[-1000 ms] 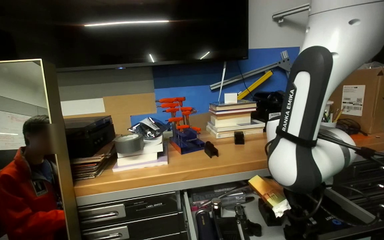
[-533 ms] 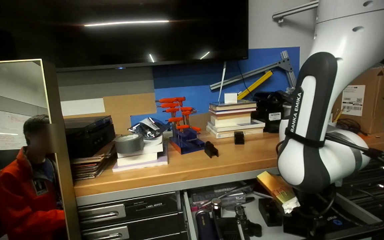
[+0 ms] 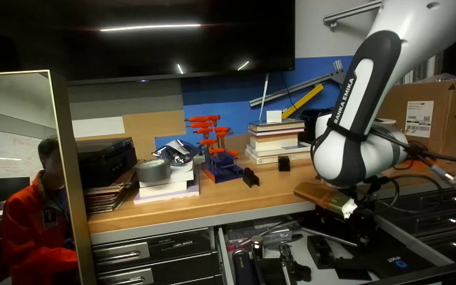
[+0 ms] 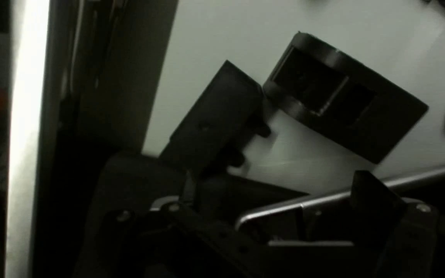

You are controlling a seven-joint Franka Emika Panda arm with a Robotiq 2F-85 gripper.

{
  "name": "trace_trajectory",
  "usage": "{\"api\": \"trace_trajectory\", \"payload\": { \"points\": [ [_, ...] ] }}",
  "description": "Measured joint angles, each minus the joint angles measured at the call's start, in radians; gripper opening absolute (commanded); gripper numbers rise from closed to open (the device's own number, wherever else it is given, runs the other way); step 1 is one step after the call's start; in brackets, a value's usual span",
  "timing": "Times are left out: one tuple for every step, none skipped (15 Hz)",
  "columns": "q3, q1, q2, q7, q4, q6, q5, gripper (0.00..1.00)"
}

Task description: Pick up the black objects from the countertop, put them in the drawer and close the drawer.

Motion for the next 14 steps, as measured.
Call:
{"api": "trace_trajectory", "payload": {
  "points": [
    [0.002,-0.014,-0.024,-0.044,0.029,-0.061,-0.022,1.00],
    [0.007,-0.032,-0.049,-0.090,0.060,-0.124,-0.041,1.00],
    [0.016,-0.052,-0.074,-0.140,0.092,-0.184,-0.054,1.00],
    [0.029,-0.075,-0.097,-0.196,0.124,-0.237,-0.063,1.00],
    [0.046,-0.098,-0.116,-0.261,0.156,-0.281,-0.064,1.00],
    [0.064,-0.120,-0.128,-0.326,0.189,-0.314,-0.064,1.00],
    [0.082,-0.140,-0.132,-0.389,0.223,-0.339,-0.062,1.00],
    [0.098,-0.156,-0.129,-0.451,0.255,-0.354,-0.058,1.00],
    [0.114,-0.170,-0.119,-0.515,0.289,-0.360,-0.051,1.00],
    [0.127,-0.182,-0.102,-0.580,0.323,-0.360,-0.039,1.00],
    [0.139,-0.193,-0.078,-0.649,0.361,-0.360,-0.020,1.00],
    [0.150,-0.204,-0.046,-0.719,0.403,-0.358,0.003,1.00],
    [0.160,-0.214,-0.009,-0.791,0.447,-0.358,0.027,1.00],
    [0.169,-0.224,0.031,-0.862,0.495,-0.358,0.051,1.00]
  ]
}}
